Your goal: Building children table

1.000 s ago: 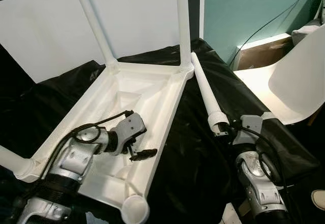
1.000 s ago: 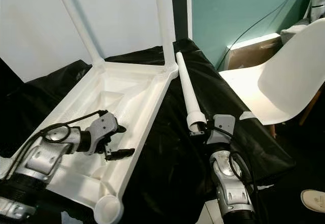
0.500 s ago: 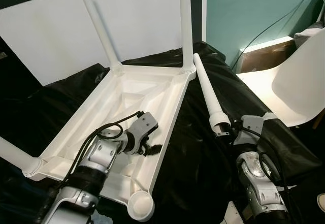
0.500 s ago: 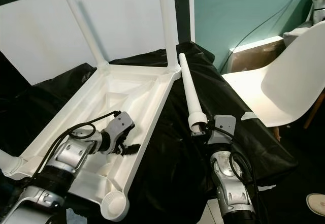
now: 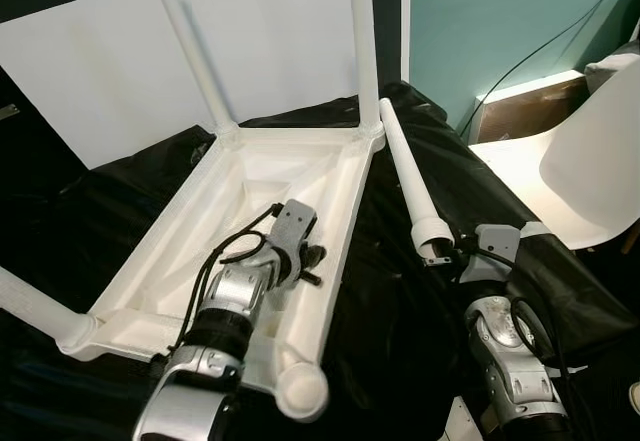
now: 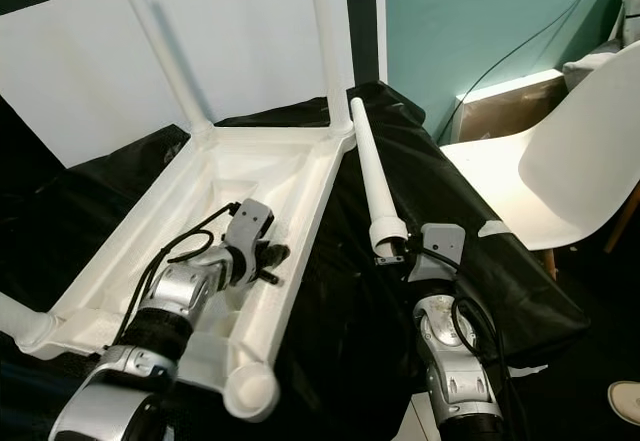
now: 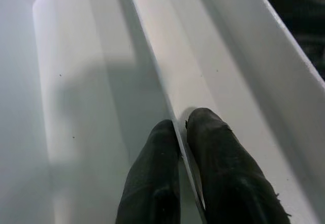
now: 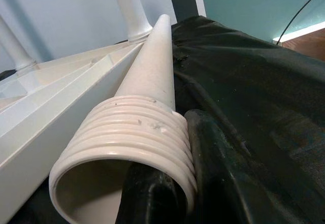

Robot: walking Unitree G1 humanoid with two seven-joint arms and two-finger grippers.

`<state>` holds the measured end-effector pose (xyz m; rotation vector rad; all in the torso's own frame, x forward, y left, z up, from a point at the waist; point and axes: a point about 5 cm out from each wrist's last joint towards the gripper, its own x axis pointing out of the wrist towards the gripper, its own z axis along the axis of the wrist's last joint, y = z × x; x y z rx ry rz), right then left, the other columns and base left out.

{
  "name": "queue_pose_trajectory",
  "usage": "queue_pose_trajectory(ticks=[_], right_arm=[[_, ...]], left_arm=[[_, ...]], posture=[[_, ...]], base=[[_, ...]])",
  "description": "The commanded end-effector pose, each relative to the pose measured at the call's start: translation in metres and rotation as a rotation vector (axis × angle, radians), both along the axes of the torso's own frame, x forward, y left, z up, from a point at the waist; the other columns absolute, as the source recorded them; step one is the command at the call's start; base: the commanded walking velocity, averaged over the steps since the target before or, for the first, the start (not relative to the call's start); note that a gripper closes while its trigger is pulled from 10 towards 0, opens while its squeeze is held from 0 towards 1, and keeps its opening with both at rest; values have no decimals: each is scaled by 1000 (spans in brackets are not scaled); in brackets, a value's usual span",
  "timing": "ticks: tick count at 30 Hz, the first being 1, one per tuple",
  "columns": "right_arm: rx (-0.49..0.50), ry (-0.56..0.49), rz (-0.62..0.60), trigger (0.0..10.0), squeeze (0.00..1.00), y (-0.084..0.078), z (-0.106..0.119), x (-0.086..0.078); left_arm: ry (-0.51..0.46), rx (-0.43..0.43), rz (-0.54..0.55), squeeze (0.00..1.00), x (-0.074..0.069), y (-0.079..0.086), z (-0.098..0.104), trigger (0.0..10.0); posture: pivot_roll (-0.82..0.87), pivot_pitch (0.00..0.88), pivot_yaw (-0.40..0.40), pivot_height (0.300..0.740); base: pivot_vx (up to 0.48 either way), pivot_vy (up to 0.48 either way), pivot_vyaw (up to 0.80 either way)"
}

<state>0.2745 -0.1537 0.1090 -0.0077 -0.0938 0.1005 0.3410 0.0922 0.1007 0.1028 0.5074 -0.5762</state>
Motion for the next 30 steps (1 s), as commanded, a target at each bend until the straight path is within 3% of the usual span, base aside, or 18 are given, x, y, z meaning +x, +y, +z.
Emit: queue_pose_trajectory(ticks=[1,2,3,5,6,8,10,15,24,30], right_arm=[[-3,-19,39,10000,0,9,3,0],[-3,-19,39,10000,0,9,3,0],[-3,-20,39,10000,0,9,4,0],[-3,-20,39,10000,0,9,4,0],[-2,-20,39,10000,0,10,4,0],[-2,-20,39,10000,0,10,4,0],[0,-18,40,10000,0,11,4,0],[1,-17,42,10000,0,12,3,0],[-85,-198,-88,10000,0,0,37,6],[-90,-219,-87,10000,0,0,43,7]], left_arm=[[1,131,343,0,2,24,-16,0],[1,131,343,0,2,24,-16,0],[-8,125,440,0,4,30,-15,0],[-8,125,440,0,4,30,-15,0],[-18,121,552,0,5,37,-15,0],[-18,121,552,0,5,37,-15,0],[-48,126,758,0,4,54,-15,0],[-79,140,890,0,3,67,-14,0],[-72,167,905,0,-4,72,-23,0],[-54,145,973,0,-8,75,-27,0]], posture=[[-54,0,150,740],[-54,0,150,740],[-53,0,151,740],[-53,0,151,740],[-53,0,151,740],[-53,0,151,740],[-48,0,149,740],[-45,0,148,740],[-45,0,149,740],[-43,0,144,740]], base=[[0,0,0],[0,0,0],[0,0,0],[0,0,0],[0,0,0],[0,0,0],[0,0,0],[0,0,0],[0,0,0],[0,0,0]])
